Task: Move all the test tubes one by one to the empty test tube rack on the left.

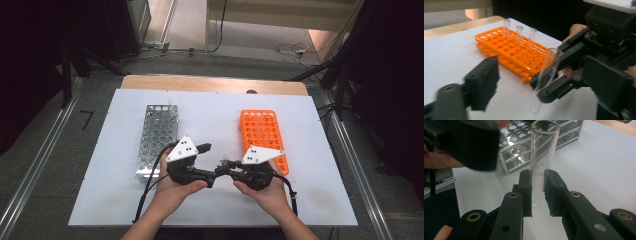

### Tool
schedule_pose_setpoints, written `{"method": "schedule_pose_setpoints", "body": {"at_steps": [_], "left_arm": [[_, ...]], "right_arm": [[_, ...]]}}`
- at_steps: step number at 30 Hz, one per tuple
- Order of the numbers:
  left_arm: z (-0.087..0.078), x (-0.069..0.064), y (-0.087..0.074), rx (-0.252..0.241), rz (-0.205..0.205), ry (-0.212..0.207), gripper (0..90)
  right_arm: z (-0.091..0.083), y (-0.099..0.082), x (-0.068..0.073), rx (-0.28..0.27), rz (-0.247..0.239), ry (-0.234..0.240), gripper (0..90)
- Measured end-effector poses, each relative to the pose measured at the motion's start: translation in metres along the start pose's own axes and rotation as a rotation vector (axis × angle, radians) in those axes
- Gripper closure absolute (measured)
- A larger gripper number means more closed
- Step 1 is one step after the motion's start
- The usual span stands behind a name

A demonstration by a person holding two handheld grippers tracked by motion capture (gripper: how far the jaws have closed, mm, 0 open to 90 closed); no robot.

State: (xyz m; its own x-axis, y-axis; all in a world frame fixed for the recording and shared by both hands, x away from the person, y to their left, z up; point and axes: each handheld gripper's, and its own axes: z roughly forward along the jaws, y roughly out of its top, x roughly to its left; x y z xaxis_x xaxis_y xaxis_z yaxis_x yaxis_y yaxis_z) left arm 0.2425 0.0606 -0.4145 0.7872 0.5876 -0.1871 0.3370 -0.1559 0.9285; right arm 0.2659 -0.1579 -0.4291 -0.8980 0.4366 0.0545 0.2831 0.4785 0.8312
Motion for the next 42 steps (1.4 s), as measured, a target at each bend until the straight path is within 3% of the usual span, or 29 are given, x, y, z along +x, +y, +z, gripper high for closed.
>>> {"method": "schedule_pose_setpoints", "body": {"at_steps": [1, 3, 7, 8, 13, 22, 42], "left_arm": [[0.0007, -0.0011, -0.0001, 0.008, 0.006, -0.001, 27.3], [0.0028, -0.0037, -0.0002, 0.009, 0.010, -0.003, 29.9], [0.0030, -0.0050, 0.0003, 0.015, 0.018, 0.005, 44.2], [0.0027, -0.0053, 0.0006, 0.016, 0.018, 0.008, 52.3], [0.0009, -0.0060, 0.0011, 0.026, 0.034, 0.003, 63.6], [0.0025, -0.0072, -0.0001, 0.037, 0.043, 0.003, 71.7], [0.0035, -0.0059, 0.0021, 0.037, 0.047, 0.017, 75.1]], "right_arm": [[0.0013, -0.0004, 0.0027, 0.003, -0.001, 0.002, 74.0], [0.0020, -0.0006, 0.0034, 0.004, -0.006, 0.005, 74.0], [0.0038, -0.0014, 0.0057, 0.011, -0.008, 0.011, 74.0], [0.0040, -0.0014, 0.0059, 0.012, -0.010, 0.011, 74.0], [0.0036, -0.0012, 0.0060, 0.011, -0.013, 0.011, 74.0], [0.0044, -0.0007, 0.0070, 0.014, -0.016, 0.020, 74.0], [0.0026, -0.0019, 0.0048, 0.010, -0.004, 0.019, 73.6]]}}
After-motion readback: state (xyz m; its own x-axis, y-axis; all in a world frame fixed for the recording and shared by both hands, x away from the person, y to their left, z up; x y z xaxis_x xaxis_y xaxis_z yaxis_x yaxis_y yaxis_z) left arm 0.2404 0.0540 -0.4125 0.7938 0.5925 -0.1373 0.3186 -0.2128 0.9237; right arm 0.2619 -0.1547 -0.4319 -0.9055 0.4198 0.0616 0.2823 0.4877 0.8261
